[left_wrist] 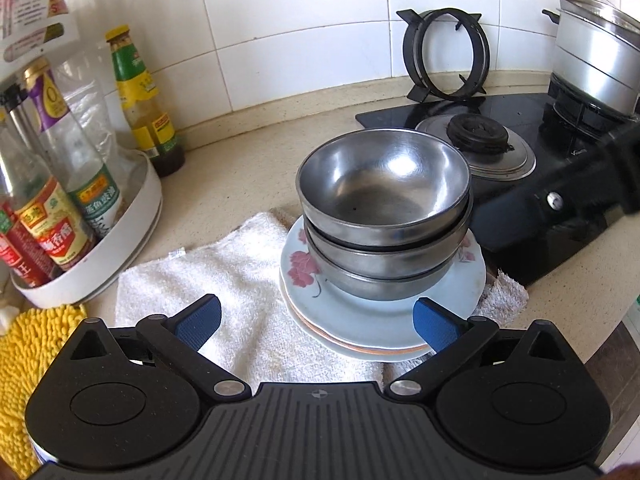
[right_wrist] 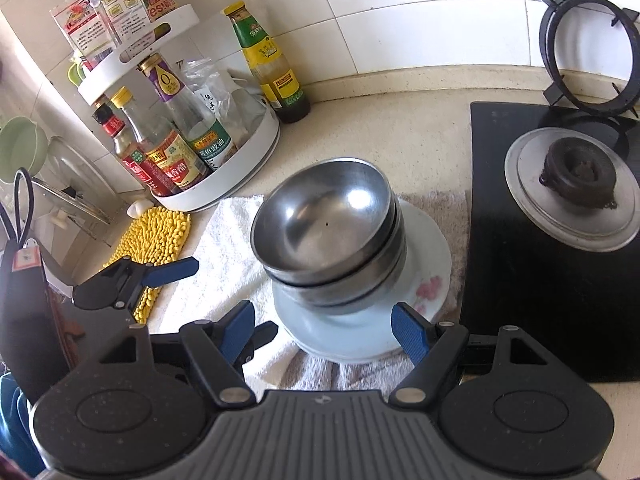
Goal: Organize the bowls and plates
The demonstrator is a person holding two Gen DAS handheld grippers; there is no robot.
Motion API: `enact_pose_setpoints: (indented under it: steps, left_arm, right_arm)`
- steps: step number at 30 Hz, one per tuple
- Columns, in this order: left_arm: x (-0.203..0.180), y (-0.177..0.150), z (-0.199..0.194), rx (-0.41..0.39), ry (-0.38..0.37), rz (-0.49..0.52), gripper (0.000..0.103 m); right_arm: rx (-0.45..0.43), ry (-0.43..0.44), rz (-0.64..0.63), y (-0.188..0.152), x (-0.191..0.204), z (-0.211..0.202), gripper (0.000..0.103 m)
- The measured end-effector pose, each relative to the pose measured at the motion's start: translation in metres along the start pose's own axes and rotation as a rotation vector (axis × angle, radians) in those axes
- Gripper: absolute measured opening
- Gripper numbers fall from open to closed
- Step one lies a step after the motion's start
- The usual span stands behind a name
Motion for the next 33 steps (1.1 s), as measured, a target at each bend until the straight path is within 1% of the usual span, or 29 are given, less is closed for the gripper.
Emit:
enact_pose_setpoints:
  steps: [10,14,15,16,18,25,33]
  left_arm:
    - [0.004,-0.011,-0.009,-0.002,-0.010,-0.041,0.103]
    - [0.005,-0.016,-0.012,0.001,-0.003,-0.054,0.103]
    - [0.006,-0.017,-0.013,0.002,-0.003,-0.058,0.103]
    - [0.006,-0.019,-0.014,0.003,-0.004,-0.062,0.103]
    - [0.007,-0.022,-0.015,0.008,-0.001,-0.074,0.103]
    - [0.008,-0.034,-0.021,0.015,0.018,-0.107,0.103]
    - [0.011,-0.046,-0.028,0.019,0.045,-0.167,0.103]
  right_arm:
    - [0.028,-0.004,0.029,-0.024,-0.001,0.004,0.080]
    - [0.037,-0.004,0.038,-0.036,0.000,0.006,0.081]
    - [0.033,-0.010,0.044,-0.041,0.001,0.006,0.081]
    - [0.031,-0.013,0.043,-0.044,0.001,0.005,0.084]
    - [0.029,-0.013,0.042,-0.046,0.001,0.005,0.086]
    - [0.016,-0.030,0.033,-0.064,0.004,0.003,0.086]
    - [-0.029,-0.086,0.050,-0.076,-0.004,0.003,0.086]
Point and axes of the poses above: each gripper's, at about its wrist camera, not at the fingertips, and z roughly the way its jaws point, x to its left, y to its top, the point moved 3 cm from there along z, roughly the way its jaws point, and after that the axes turned 8 degrees about y, right-handed, at the moved point
